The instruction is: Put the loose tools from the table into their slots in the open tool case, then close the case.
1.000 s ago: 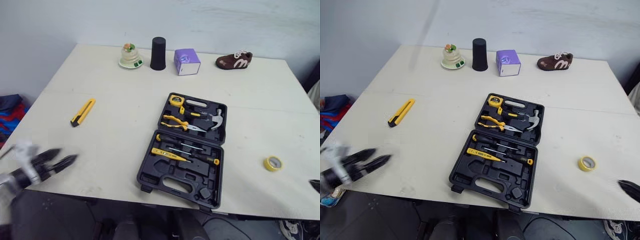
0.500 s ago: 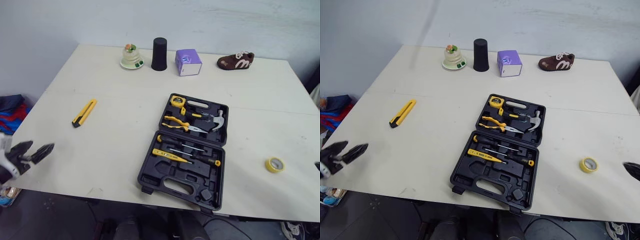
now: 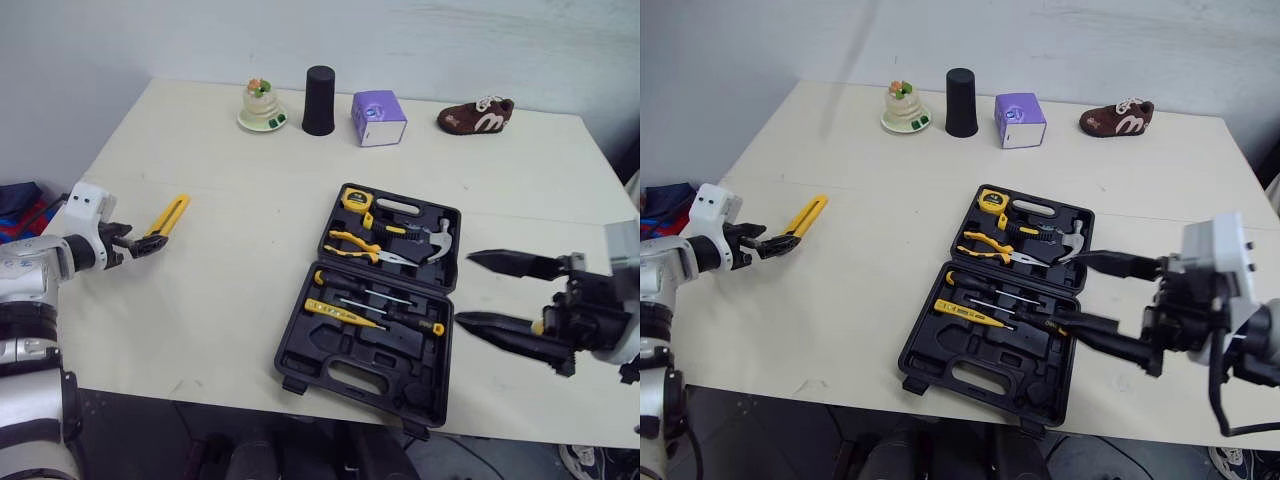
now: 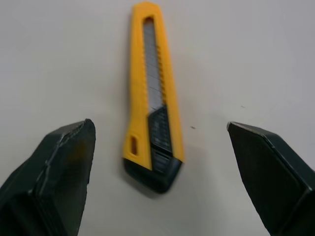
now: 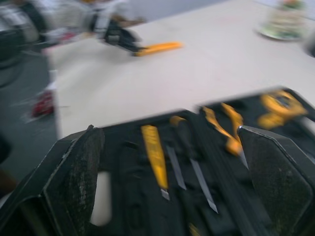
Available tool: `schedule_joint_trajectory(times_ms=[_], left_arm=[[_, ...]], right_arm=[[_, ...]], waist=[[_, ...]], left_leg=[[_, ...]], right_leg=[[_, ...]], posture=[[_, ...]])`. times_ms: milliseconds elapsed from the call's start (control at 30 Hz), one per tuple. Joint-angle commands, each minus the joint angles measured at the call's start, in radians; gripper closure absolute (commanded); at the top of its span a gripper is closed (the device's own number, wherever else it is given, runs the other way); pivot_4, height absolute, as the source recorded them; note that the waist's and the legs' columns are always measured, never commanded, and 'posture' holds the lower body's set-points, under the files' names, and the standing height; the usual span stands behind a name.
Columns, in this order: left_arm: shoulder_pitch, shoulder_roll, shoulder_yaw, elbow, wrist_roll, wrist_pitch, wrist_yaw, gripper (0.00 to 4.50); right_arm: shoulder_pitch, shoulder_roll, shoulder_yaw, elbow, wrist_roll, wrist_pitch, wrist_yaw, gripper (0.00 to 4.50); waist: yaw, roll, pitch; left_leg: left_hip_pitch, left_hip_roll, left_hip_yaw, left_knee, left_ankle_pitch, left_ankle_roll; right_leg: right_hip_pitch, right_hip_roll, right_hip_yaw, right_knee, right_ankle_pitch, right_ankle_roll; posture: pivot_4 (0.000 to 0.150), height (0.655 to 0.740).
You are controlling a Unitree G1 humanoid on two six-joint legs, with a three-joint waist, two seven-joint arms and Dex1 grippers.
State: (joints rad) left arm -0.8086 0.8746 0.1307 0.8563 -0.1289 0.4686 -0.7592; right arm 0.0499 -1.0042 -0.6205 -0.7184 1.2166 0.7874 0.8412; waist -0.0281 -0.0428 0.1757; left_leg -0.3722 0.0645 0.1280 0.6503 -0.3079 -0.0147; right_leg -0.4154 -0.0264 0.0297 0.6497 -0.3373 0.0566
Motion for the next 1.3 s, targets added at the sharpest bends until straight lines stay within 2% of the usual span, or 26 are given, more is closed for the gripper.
schedule_joint_trajectory(times_ms=[33, 233, 333, 500, 533, 667, 767, 867, 967, 1067, 1200, 1300], left_arm=[[-0.096, -0.012, -0.042, 0.149, 0.058, -0.071, -0.011, 0.02], [-0.183, -0.077, -0.093, 0.302, 0.123, -0.145, 0.003, 0.02], [-0.201, -0.11, -0.104, 0.337, 0.139, -0.173, -0.005, 0.79], [-0.232, -0.107, -0.099, 0.341, 0.146, -0.202, -0.035, 2.86], [-0.238, -0.099, -0.102, 0.33, 0.149, -0.215, -0.049, 2.98], [-0.242, -0.068, -0.126, 0.211, 0.139, -0.227, -0.203, 2.98], [-0.179, -0.041, -0.165, -0.039, 0.102, -0.209, -0.395, 2.99], [-0.092, -0.033, -0.215, -0.42, 0.009, -0.088, -0.568, 3.0], [-0.063, -0.045, -0.267, -0.651, -0.05, 0.005, -0.653, 3.0], [-0.082, -0.117, -0.384, -0.84, -0.1, 0.072, -0.73, 3.0], [-0.102, -0.189, -0.492, -0.883, -0.071, 0.077, -0.747, 3.0], [-0.126, -0.253, -0.599, -0.874, -0.022, 0.054, -0.75, 3.0]], right_arm=[[-0.078, -0.002, 0.074, -0.03, 0.028, -0.023, -0.054, 0.0], [-0.163, 0.02, 0.176, -0.037, 0.005, -0.033, -0.113, 0.0], [-0.165, 0.016, 0.195, -0.042, -0.012, -0.036, -0.118, 0.0], [-0.152, 0.015, 0.185, -0.053, -0.006, -0.034, -0.136, 0.0], [-0.143, 0.015, 0.178, -0.056, -0.003, -0.032, -0.142, 0.0], [-0.08, 0.015, 0.133, -0.075, 0.007, -0.026, -0.157, 0.0], [-0.02, 0.017, 0.083, -0.091, 0.025, -0.021, -0.172, 0.0], [0.02, -0.002, 0.002, -0.091, 0.063, -0.009, -0.183, 0.0], [0.076, -0.017, -0.079, -0.092, 0.083, 0.014, -0.178, 0.0], [0.188, -0.016, -0.193, -0.125, 0.121, 0.056, -0.163, 0.0], [0.302, -0.01, -0.265, -0.173, 0.161, 0.084, -0.159, 0.0], [0.429, 0.041, -0.29, -0.214, 0.159, 0.094, -0.16, 0.0]], waist=[[-0.001, 0.0, 0.0], [0.003, -0.001, 0.0], [0.01, -0.001, 0.0], [0.016, -0.001, 0.0], [0.016, -0.001, 0.0], [0.016, -0.001, 0.0], [0.016, -0.002, 0.001], [0.014, -0.002, 0.001], [0.017, -0.002, 0.001], [0.026, -0.002, 0.001], [0.022, -0.002, 0.001], [0.014, -0.002, 0.001]], left_leg=[[0.0, 0.0, 0.001, 0.001, -0.001, 0.001], [0.0, 0.0, 0.001, 0.006, -0.001, 0.002], [0.0, 0.0, 0.0, 0.008, -0.001, 0.002], [0.001, 0.0, 0.0, 0.012, -0.004, 0.007], [0.001, 0.0, 0.0, 0.012, -0.004, 0.007], [0.0, 0.0, -0.001, 0.012, -0.004, 0.007], [-0.002, 0.001, -0.001, 0.012, -0.002, 0.004], [-0.002, 0.0, -0.001, 0.012, -0.001, 0.002], [-0.001, 0.0, -0.001, 0.012, -0.001, 0.003], [0.0, 0.0, -0.002, 0.013, -0.001, 0.002], [0.001, 0.0, -0.004, 0.013, 0.0, 0.004], [0.002, -0.001, -0.005, 0.013, 0.0, 0.007]], right_leg=[[0.0, 0.0, 0.001, 0.0, 0.0, 0.001], [0.0, -0.001, 0.001, 0.003, 0.001, 0.002], [0.0, -0.001, 0.0, 0.005, 0.001, 0.002], [0.001, -0.001, 0.001, 0.01, 0.001, 0.002], [0.002, -0.001, 0.0, 0.01, 0.001, 0.002], [0.001, -0.001, 0.0, 0.01, 0.001, 0.002], [0.0, -0.001, 0.0, 0.01, 0.001, 0.002], [0.001, -0.001, 0.001, 0.009, 0.001, 0.001], [0.002, -0.002, 0.001, 0.009, 0.001, 0.001], [0.003, 0.0, 0.001, 0.008, 0.001, 0.001], [0.006, 0.001, 0.003, 0.009, 0.002, 0.004], [0.007, 0.002, 0.004, 0.009, 0.003, 0.005]], posture=[[0.15, 0.7383], [0.15, 0.7383], [0.15, 0.7383], [0.15, 0.7383], [0.15, 0.7383], [0.15, 0.7383], [0.15, 0.7383], [0.15, 0.7383], [0.15, 0.7383], [0.15, 0.7383], [0.15, 0.7383], [0.15, 0.7383]])
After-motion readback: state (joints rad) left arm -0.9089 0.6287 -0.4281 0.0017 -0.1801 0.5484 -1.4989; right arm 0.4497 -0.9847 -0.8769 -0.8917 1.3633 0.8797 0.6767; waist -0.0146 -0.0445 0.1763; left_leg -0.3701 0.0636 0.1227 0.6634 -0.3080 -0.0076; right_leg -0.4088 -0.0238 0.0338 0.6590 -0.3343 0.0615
